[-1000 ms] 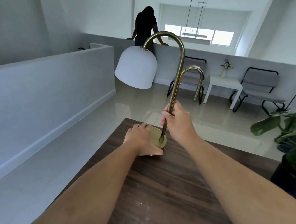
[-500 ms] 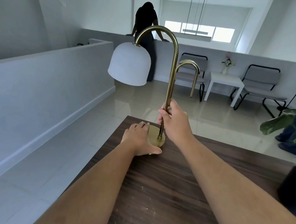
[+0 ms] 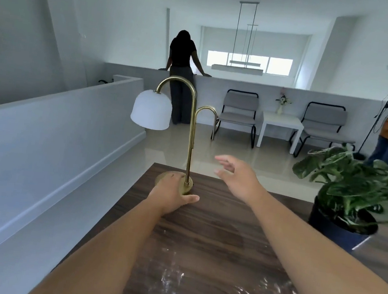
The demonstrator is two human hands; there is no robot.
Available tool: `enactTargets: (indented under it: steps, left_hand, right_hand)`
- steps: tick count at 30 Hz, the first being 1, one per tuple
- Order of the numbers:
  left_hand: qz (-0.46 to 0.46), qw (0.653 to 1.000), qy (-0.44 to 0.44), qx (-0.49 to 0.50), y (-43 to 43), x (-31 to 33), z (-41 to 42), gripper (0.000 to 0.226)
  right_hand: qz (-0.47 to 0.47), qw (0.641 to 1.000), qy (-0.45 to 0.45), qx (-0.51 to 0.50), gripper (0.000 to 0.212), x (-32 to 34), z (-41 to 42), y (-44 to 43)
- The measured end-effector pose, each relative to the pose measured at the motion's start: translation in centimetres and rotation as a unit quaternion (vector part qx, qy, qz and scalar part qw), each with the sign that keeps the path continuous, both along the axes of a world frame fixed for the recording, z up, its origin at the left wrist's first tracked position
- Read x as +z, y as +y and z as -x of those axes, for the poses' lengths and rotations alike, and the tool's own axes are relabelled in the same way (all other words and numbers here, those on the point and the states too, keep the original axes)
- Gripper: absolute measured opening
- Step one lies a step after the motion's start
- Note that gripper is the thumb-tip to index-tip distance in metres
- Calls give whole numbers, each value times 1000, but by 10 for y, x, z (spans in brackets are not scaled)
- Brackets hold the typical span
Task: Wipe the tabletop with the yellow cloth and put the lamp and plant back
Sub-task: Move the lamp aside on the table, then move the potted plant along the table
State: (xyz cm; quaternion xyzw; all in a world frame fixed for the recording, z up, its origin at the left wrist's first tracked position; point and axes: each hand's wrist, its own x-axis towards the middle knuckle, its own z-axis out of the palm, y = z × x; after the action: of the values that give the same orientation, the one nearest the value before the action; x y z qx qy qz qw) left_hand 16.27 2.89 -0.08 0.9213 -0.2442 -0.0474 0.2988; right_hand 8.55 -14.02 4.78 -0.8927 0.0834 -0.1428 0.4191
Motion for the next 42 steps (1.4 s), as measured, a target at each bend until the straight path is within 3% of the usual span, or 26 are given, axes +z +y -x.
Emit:
enactTargets:
  steps: [7,13,17,20,28,34,42]
  left_hand:
    - [29,997,44,-49,-49,1,95,78]
    - [124,979,123,-102,-128,-4,160,72]
    - [176,960,181,-118,-172,-7,180,77]
    - [218,947,204,-116,-197,-10,182,79]
    - [289,924,224,-115,-227,-23,169,81]
    - [307,912,229,-147,-231,-33,156,78]
    - [322,904,224,-167,-219,-25,135,79]
  right_hand:
    - [-4,999,-12,-52,32,-7,117,-44]
    - [-35,986,-35,-158,6,-23,209,-104]
    - [-47,971,-30,-234,13,-32,240,-141]
    - [-78,961,-24,-263,5,-38,246,-163]
    - [-237,952,-26,-190,72,-55,222,-182]
    - [-292,939,-90,-156,73,-60,204,-182]
    - [-285,939,-109,-156,71,-52,181,-168]
